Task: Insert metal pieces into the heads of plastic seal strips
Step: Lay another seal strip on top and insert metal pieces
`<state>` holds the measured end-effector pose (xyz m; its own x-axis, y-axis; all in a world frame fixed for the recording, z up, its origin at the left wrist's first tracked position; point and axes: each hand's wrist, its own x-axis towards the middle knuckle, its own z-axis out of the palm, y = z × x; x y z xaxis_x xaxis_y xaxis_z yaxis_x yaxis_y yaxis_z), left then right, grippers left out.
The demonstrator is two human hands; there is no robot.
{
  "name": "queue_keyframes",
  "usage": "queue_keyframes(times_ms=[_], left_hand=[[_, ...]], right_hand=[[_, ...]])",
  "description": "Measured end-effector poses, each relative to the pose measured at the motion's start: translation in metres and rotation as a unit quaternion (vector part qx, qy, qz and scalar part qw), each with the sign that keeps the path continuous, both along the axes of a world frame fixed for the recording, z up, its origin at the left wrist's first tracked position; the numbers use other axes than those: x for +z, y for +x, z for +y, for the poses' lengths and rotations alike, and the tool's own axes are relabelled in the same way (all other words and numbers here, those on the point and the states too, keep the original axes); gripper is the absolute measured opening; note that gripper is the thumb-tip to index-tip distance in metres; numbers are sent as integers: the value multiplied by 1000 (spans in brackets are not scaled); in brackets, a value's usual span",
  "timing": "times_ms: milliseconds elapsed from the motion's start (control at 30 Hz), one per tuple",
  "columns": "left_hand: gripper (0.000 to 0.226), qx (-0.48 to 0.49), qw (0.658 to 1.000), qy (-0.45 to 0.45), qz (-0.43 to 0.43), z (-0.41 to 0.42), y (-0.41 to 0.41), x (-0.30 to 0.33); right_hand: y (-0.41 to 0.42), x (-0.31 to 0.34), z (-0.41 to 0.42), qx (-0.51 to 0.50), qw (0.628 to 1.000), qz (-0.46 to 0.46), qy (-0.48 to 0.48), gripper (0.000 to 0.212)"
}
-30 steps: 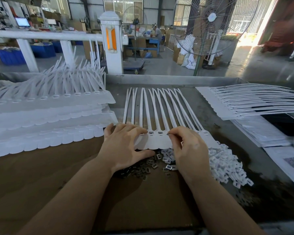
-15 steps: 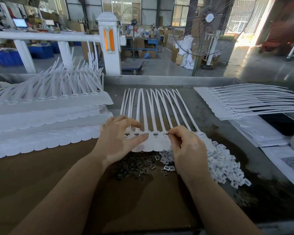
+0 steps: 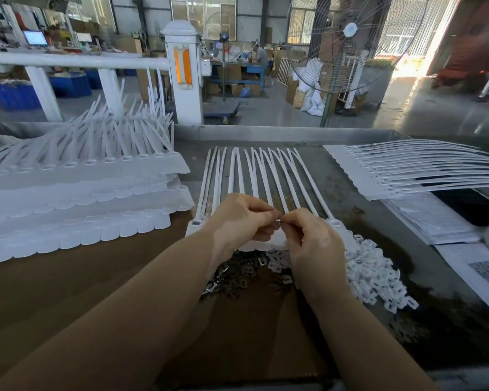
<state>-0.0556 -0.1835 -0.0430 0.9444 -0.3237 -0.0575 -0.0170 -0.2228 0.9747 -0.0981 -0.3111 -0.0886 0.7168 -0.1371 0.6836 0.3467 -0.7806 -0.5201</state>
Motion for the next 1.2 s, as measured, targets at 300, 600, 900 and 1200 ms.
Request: queue_keyframes(times_ms=[300,600,900,1200], left_hand=[[11,15,996,-52,77,1,8,-5],[12,20,990,121,-70,3,19,-3],[8,-3,978,188,-91,-9,35,-3],[12,-15,964,255,-77,-16,46,0]], right_hand=[[-1,1,-1,19,1000,-4,-2,4],[-3,0,0,-20,996,50,-65,5],[-4,2,2,-20,994,43,-94,11],[-3,1,1,-21,993,55,-98,11]])
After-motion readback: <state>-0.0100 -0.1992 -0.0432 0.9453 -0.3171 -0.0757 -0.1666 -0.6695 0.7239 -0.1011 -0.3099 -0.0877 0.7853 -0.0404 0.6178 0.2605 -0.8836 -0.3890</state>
